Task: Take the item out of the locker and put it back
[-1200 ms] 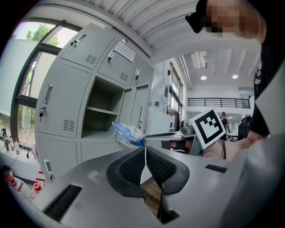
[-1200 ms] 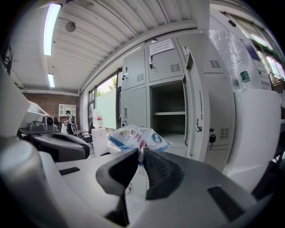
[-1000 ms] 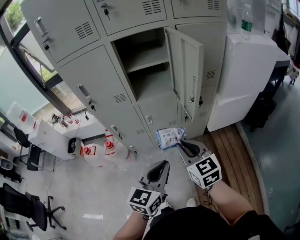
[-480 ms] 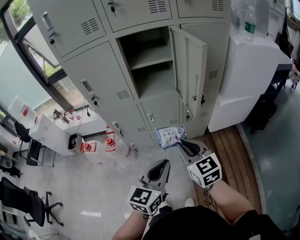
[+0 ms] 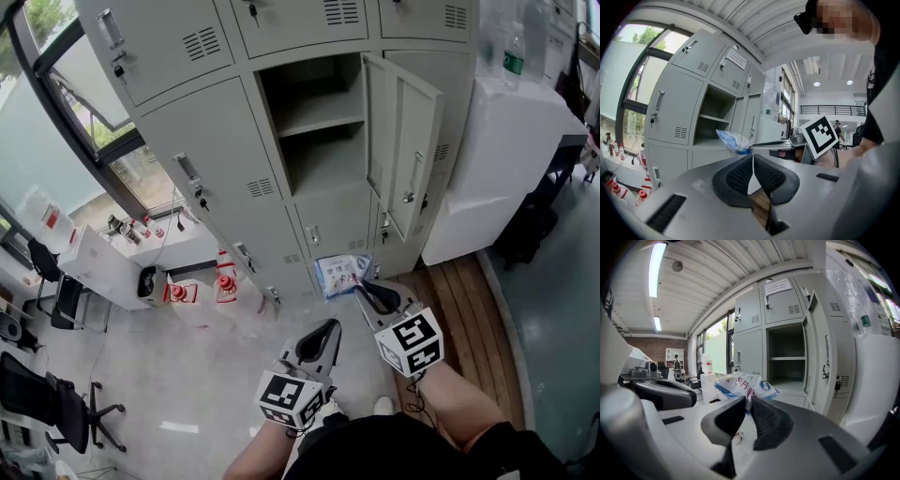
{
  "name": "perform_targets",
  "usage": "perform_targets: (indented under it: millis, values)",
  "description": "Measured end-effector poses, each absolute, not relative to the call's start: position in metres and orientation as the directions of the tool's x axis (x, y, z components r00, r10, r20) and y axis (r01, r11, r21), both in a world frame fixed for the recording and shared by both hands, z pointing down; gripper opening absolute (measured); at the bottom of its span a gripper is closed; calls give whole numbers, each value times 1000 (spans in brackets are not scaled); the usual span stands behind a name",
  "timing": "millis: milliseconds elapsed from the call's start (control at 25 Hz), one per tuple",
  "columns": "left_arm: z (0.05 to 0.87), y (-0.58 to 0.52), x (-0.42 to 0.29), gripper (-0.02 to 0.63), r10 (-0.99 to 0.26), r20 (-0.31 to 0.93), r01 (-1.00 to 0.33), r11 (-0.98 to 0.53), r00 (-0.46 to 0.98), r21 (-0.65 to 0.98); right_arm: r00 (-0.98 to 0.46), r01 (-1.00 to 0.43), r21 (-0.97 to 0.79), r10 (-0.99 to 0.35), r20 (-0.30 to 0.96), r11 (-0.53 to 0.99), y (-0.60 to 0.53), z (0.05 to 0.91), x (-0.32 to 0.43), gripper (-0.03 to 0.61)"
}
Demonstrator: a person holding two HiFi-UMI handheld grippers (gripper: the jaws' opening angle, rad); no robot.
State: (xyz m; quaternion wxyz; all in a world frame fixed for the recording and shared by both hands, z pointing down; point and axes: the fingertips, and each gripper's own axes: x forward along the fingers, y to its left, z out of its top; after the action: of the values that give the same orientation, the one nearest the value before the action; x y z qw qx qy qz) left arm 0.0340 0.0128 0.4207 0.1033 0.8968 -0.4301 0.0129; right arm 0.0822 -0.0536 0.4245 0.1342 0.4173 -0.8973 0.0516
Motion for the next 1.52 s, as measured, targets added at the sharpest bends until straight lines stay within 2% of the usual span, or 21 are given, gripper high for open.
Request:
perform_targets:
  millis: [880, 1520]
  values:
    - [409, -31, -64, 22, -731, 76, -733, -666, 679, 142, -562, -806, 48, -789, 246, 589, -110, 409, -14, 95]
    - [409, -73, -59, 22, -714, 75, -717, -685, 696, 133, -511, -837, 77, -825, 242, 541, -183, 403, 0, 95]
